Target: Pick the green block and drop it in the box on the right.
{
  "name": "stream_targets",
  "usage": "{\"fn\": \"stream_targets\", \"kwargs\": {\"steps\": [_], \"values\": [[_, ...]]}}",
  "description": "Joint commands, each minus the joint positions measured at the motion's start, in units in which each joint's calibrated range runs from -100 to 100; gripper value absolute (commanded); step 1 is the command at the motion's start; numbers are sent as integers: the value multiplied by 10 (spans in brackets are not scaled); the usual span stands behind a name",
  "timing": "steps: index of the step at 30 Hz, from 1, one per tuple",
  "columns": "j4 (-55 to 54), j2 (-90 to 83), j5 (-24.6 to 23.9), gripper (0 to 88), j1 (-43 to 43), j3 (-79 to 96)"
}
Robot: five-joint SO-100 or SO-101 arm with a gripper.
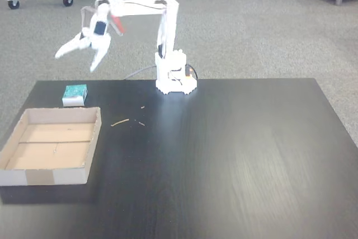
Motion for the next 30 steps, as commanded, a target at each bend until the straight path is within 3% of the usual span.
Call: {"fn": "stream_targets", "kwargs": {"steps": [1, 9, 16, 21, 27, 30], "values": [[1, 61, 13, 539, 7, -14], [-59, 202, 32, 561, 64, 17], [-66, 254, 36, 488, 73, -31], [-49, 288, 35, 399, 70, -69], [-56, 285, 49, 197, 66, -54], [-67, 272, 53, 169, 65, -38]]}}
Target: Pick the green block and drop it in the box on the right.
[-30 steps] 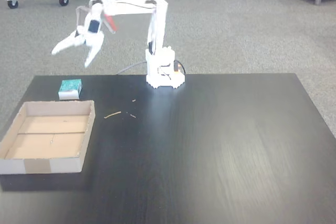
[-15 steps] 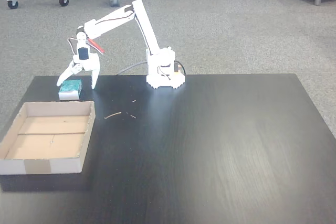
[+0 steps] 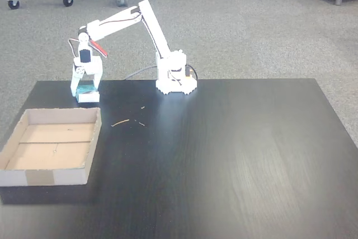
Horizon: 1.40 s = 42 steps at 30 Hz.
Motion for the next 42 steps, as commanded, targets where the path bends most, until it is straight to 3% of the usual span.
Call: {"fn": "stream_targets", "kwargs": {"steps": [1, 6, 10, 19, 22, 28, 42], "values": [[-15, -13, 7, 164, -5, 23], [-39, -46, 22, 112, -26, 62], [-64, -140, 8, 109, -62, 120], [-278, -344, -40, 71, -204, 195], [-402, -298, -38, 74, -257, 181], [-415, -129, -18, 48, -335, 34], [-452, 37, 13, 121, -251, -84]]}}
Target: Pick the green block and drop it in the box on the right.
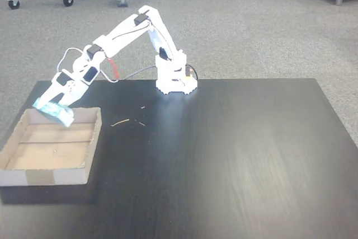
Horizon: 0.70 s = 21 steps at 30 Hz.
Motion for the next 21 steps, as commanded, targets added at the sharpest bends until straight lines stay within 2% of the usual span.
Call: {"fn": "stream_targets", "kwargs": {"steps": [1, 4, 6, 7, 8, 9, 10, 13, 15, 16, 18, 19, 20, 21], "values": [[-6, 45, 6, 111, 4, -88], [-7, 101, 12, 89, 0, -154], [-7, 102, 13, 131, -9, -155], [-6, 95, 12, 177, -13, -148], [1, 88, 10, 309, -18, -142], [18, 80, 7, 483, -22, -134], [24, 66, 11, 577, -26, -118], [25, -28, 12, 580, -39, -4], [87, -161, 1, 538, -62, 89], [142, -256, -3, 473, -83, 143], [236, -460, -7, 225, -148, 257], [253, -560, -13, 62, -189, 328], [287, -656, -23, 1, -237, 394], [327, -740, -34, 1, -284, 446]]}}
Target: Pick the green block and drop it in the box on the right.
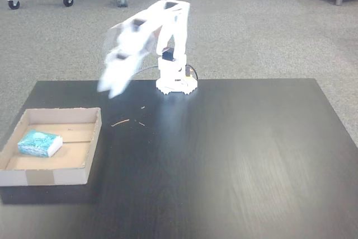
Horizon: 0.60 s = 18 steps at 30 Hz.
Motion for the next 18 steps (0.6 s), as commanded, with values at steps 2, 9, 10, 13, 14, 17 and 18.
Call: {"fn": "stream_targets", "kwargs": {"steps": [2, 9, 10, 13, 14, 17, 18], "values": [[136, -463, -39, 1, -183, 264], [86, -708, -42, 1, -241, 571], [75, -719, -35, 1, -247, 599], [42, -755, -27, 1, -257, 666], [46, -756, -34, 1, -261, 668], [47, -756, -35, 1, -271, 668], [47, -756, -37, 1, -272, 668]]}}
